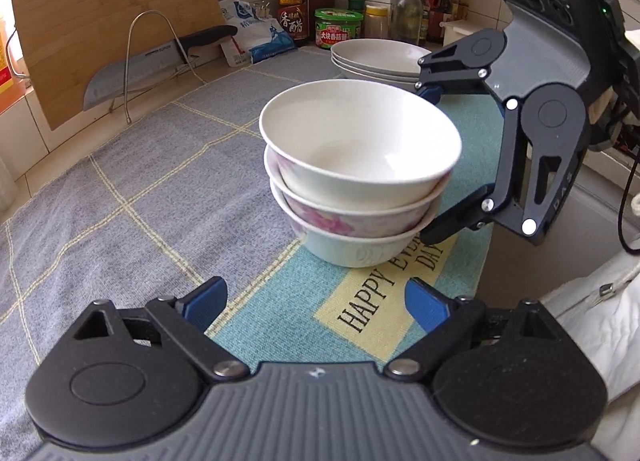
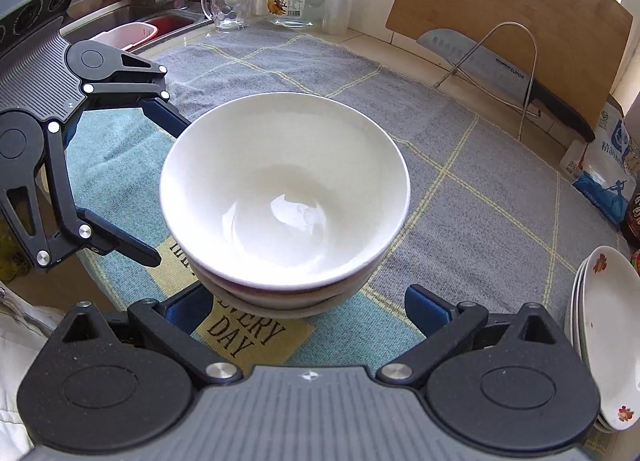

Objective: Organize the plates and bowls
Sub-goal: 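Grasp the three-bowl stack from opposite sides with both grippers, then lift and carry the bowl stack with both grippers toward the plate stack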

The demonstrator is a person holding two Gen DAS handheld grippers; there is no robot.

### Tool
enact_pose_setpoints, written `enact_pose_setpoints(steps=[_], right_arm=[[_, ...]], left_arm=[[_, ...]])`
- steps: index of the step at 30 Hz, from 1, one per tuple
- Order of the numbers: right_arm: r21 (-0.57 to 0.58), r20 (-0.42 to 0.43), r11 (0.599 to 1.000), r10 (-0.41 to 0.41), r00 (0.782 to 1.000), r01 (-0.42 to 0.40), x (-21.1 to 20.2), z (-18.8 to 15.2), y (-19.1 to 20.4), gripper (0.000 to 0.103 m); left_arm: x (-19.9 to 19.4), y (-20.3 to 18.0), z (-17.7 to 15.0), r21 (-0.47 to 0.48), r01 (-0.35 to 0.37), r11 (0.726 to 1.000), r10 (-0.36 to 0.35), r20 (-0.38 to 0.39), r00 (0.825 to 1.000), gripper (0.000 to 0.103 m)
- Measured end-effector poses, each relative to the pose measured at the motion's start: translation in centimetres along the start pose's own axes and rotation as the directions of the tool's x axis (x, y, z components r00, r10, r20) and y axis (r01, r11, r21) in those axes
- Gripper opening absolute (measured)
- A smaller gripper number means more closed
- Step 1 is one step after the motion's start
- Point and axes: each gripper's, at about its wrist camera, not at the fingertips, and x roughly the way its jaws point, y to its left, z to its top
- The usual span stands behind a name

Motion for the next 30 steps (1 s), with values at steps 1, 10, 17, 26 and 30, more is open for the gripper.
enact_pose_setpoints(steps=[1,10,17,26,30], right_arm=[[-0.002,-0.002,1.0,-0.005,1.0,0.005,0.1,0.0,0.1,0.103],[-0.034,-0.005,0.999,0.021,1.0,-0.022,0.8,0.1,0.2,0.103],[-0.078,0.015,0.994,0.082,0.996,-0.081,1.0,0.0,-0.7,0.103],[-0.141,0.031,0.972,0.193,0.981,-0.187,1.0,-0.1,-2.6,0.103],[-0.157,0.032,0.964,0.223,0.974,-0.216,0.9,0.1,-3.0,0.103]], left_arm=[[0.4,0.2,0.1,0.008,0.003,1.0,-0.003,-0.003,1.0,0.095],[2.2,0.6,1.4,0.092,0.061,0.994,-0.061,-0.004,0.998,0.095],[2.6,0.1,2.5,0.12,0.1,0.988,-0.098,-0.025,0.995,0.095],[2.6,0.2,3.2,0.094,0.115,0.989,-0.11,-0.057,0.992,0.095],[2.8,0.4,3.6,0.087,0.127,0.988,-0.121,-0.067,0.99,0.095]])
